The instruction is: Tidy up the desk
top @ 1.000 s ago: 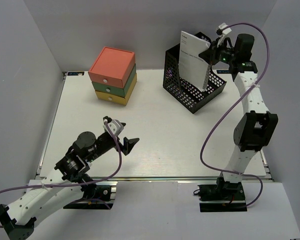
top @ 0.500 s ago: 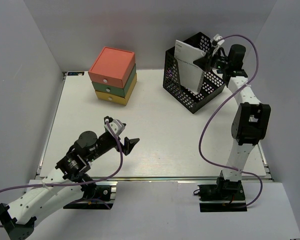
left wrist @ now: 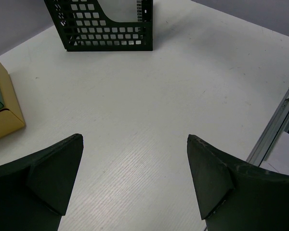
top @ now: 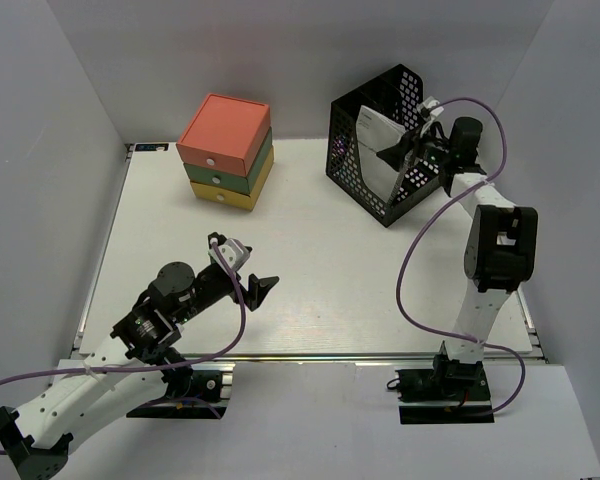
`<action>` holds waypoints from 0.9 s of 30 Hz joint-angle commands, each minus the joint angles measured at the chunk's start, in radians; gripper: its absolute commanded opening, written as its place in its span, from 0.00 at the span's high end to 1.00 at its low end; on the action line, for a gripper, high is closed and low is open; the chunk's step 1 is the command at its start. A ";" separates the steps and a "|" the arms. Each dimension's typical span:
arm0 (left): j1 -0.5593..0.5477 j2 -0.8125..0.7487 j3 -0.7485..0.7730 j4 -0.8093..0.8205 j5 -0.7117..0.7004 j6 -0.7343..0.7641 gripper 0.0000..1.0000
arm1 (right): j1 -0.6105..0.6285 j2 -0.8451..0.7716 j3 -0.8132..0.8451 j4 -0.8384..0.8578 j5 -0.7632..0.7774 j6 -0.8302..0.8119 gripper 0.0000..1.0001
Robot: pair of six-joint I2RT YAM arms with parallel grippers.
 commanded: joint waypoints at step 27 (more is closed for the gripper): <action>0.004 -0.003 0.004 -0.007 -0.028 -0.033 0.02 | -0.060 -1.158 -0.547 -0.756 0.260 -0.049 0.11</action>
